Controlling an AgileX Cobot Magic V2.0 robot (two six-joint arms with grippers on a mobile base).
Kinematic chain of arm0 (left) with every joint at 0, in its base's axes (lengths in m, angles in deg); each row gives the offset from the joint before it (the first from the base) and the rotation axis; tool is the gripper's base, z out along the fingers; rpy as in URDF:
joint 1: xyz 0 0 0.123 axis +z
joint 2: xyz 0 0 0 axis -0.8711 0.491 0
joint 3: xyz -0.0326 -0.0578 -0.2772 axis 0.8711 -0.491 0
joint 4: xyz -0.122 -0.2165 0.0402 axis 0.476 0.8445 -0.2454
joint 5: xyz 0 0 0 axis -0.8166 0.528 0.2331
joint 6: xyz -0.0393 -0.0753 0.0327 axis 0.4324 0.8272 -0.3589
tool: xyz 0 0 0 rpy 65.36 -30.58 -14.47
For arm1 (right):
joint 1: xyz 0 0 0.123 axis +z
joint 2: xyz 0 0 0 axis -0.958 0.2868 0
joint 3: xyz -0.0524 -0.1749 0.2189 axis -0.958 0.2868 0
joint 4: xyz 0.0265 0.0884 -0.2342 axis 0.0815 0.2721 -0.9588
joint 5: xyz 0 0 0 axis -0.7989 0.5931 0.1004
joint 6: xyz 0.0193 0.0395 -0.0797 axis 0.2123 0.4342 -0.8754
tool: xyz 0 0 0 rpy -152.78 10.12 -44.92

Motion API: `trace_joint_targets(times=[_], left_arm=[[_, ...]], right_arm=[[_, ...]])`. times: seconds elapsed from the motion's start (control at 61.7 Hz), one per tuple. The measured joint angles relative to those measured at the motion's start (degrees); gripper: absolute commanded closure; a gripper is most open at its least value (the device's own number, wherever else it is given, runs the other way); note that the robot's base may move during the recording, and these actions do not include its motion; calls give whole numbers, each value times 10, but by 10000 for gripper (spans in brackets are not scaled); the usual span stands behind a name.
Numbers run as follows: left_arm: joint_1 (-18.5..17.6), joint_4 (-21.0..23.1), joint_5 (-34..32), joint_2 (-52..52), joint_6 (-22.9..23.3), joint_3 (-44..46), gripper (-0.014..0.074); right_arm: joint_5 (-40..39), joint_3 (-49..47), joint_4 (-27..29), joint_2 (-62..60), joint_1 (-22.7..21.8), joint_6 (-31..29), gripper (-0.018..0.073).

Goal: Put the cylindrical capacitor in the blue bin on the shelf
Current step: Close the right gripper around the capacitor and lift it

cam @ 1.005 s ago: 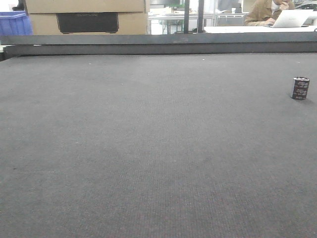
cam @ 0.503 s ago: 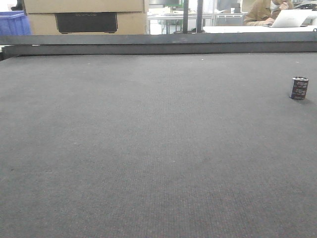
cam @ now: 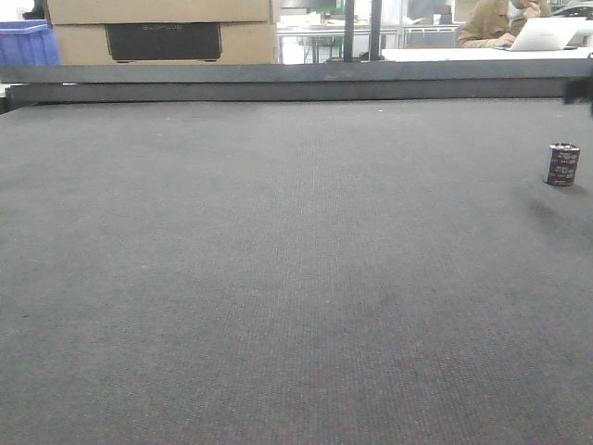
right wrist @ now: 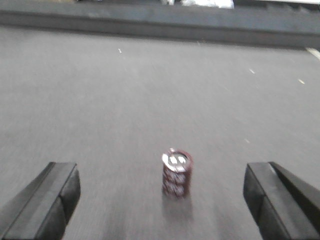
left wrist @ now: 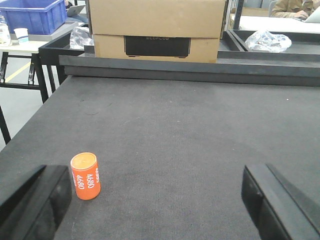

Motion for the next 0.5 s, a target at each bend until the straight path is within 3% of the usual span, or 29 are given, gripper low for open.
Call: trace_joint_targets(times=[0.081,0.162,0.503], left_arm=[[0,0,0,0,0,0,-3],[0,0,0,0,0,0,-3],[0,0,0,0,0,0,-3]], right_arm=[[-78,-11,4,73,0,0,-10],[-105,-38,21,129,0,0,-10],[-108,-158,58,257,0,0,-10]])
